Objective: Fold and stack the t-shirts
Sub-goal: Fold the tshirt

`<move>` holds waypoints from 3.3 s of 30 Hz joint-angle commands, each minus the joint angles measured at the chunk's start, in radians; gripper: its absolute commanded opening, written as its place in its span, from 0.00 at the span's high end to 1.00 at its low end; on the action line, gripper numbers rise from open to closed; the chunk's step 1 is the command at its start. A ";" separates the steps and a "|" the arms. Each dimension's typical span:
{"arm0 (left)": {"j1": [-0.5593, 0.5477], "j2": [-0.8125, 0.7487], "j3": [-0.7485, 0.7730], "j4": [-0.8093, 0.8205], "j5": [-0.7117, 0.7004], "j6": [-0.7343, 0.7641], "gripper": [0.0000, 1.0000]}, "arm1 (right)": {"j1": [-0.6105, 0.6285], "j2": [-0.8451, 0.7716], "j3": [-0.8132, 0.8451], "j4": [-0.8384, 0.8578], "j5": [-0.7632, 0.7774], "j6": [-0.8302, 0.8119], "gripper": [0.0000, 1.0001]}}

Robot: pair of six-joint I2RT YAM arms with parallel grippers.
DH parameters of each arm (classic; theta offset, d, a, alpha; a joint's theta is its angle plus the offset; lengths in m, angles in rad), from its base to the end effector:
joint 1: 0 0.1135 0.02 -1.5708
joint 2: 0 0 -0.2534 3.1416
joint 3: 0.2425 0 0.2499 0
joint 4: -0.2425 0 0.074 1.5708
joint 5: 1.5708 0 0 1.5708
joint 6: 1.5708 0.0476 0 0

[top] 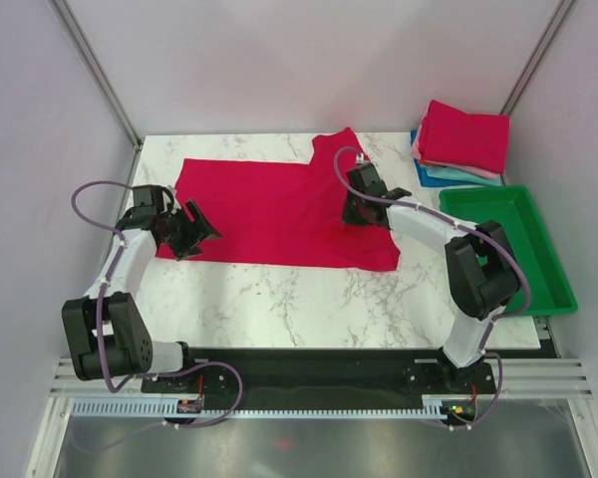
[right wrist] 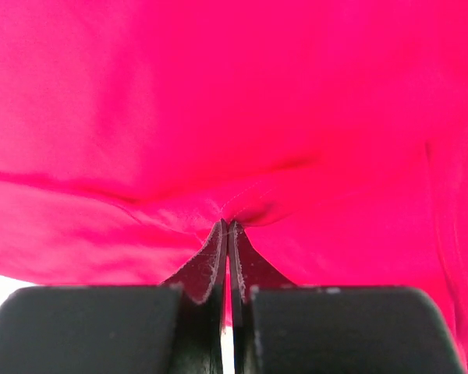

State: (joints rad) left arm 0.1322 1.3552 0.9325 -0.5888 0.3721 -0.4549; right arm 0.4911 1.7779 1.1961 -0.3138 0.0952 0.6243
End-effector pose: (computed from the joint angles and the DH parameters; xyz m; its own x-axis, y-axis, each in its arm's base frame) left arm 0.2743 0.0190 0.2159 -0.7849 -0.5173 -0.3412 -0.3077 0.8033 -0.5100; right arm 0.3404 0.1769 0.1836 -0.8023 0.2308 -0.5505 0.0640 0.9502 0.3052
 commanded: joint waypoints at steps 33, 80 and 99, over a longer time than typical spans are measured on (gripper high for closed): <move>-0.017 0.004 -0.006 0.041 0.050 0.032 0.24 | -0.238 1.078 1.390 0.462 0.156 -0.272 0.16; 0.079 0.551 0.796 -0.017 -0.266 0.038 0.30 | -0.253 0.776 0.870 0.708 -0.060 -0.275 1.00; 0.133 1.266 1.467 0.148 -0.022 0.071 0.34 | -0.252 0.721 0.773 0.752 -0.147 -0.084 1.00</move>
State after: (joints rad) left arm 0.2550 2.6022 2.3524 -0.5186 0.3058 -0.3733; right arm 0.2363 2.5229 1.9232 0.4072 -0.0151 0.5037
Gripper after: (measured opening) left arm 0.655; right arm 0.009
